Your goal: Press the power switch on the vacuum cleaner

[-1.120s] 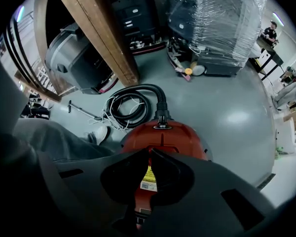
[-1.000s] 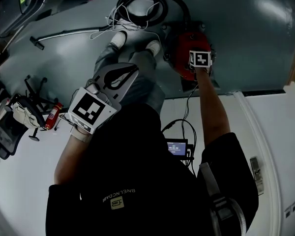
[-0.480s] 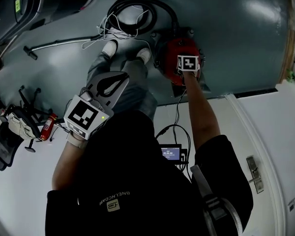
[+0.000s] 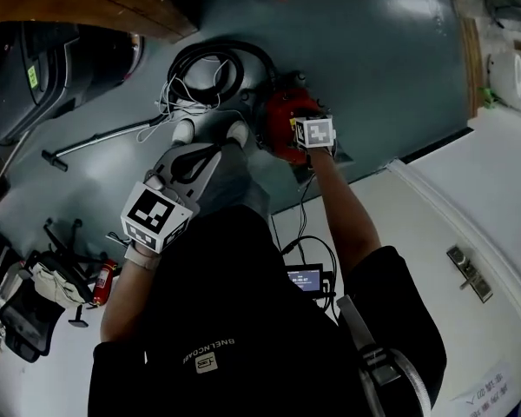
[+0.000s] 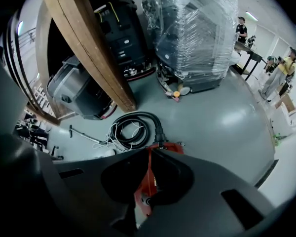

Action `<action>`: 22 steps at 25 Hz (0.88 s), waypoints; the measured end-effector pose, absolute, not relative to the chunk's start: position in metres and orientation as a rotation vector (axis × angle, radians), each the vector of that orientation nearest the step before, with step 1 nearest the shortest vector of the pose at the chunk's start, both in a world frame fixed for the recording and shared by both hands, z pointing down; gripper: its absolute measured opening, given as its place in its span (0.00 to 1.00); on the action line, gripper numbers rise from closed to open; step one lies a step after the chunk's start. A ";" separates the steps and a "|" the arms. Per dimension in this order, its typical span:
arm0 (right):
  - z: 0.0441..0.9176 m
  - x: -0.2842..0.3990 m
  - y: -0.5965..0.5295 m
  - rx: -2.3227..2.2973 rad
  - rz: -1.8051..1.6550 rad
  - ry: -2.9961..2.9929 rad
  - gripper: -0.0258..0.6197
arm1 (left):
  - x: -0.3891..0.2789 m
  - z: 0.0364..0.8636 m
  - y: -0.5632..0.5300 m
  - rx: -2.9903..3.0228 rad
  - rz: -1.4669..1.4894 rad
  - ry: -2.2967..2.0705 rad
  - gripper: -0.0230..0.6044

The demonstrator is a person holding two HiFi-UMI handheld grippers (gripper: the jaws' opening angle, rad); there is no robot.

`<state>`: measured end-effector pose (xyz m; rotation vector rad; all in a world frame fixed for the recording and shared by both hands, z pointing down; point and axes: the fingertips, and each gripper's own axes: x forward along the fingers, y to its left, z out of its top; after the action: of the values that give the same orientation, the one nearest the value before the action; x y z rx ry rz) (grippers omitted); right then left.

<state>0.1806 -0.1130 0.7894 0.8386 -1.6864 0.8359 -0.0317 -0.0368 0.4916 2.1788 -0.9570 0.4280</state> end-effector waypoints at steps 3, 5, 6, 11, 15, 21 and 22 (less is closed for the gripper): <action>0.750 0.178 -0.113 0.892 0.864 -1.732 0.09 | -0.032 0.469 -0.046 2.228 0.418 -0.922 0.06; 0.725 0.180 -0.116 0.934 0.860 -1.746 0.09 | -0.030 0.455 -0.053 2.268 0.406 -0.890 0.06; 0.712 0.183 -0.115 0.958 0.854 -1.747 0.09 | -0.029 0.449 -0.056 2.288 0.403 -0.869 0.06; 0.642 0.189 -0.109 1.107 0.874 -1.802 0.09 | -0.023 0.419 -0.062 2.377 0.421 -0.771 0.06; 0.576 0.188 -0.107 1.250 0.877 -1.866 0.09 | -0.019 0.395 -0.068 2.443 0.422 -0.699 0.06; 0.474 0.190 -0.088 1.479 0.868 -1.960 0.09 | -0.001 0.359 -0.068 2.531 0.421 -0.569 0.06; 0.457 0.191 -0.083 1.516 0.865 -1.972 0.09 | 0.003 0.354 -0.067 2.544 0.421 -0.544 0.06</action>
<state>0.1907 -0.0826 0.4575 1.5164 -1.9723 0.8653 0.0029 -0.0670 0.3537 2.5437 -0.5440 0.4207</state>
